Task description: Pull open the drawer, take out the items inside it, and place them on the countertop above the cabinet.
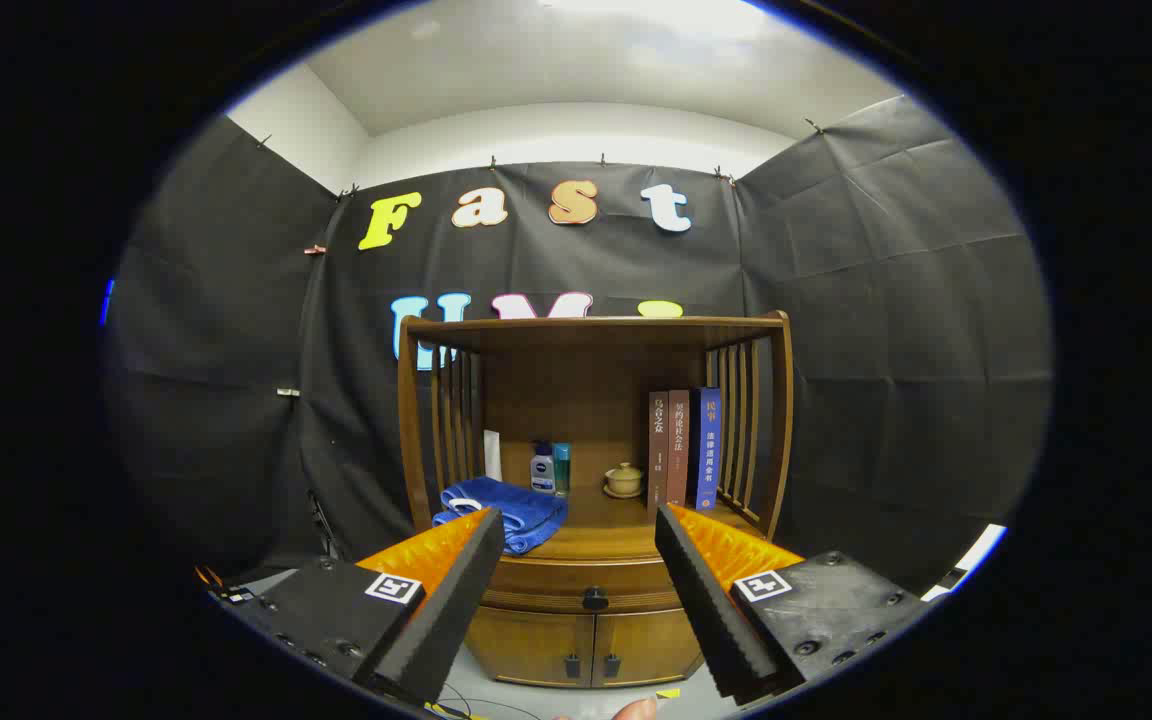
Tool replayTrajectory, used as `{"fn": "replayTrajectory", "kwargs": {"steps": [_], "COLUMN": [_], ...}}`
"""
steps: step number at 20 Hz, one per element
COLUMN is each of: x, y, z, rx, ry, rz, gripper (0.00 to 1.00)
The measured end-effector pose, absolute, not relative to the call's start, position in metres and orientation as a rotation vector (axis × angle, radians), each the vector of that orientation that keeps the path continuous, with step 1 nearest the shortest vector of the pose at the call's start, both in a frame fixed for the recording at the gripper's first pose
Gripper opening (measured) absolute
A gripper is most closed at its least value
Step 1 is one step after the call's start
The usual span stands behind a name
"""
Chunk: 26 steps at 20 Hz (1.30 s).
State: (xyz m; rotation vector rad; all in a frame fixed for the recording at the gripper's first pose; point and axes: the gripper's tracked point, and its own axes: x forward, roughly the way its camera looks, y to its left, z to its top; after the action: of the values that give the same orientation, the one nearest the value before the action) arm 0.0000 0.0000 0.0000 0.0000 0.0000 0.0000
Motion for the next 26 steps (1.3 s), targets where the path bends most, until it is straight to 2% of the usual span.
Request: {"fn": "replayTrajectory", "kwargs": {"steps": [26], "x": [0.0062], "y": [-0.0017], "z": [-0.007], "rx": [0.002], "ry": [-0.003], "rz": [-0.005], "gripper": [0.98]}}
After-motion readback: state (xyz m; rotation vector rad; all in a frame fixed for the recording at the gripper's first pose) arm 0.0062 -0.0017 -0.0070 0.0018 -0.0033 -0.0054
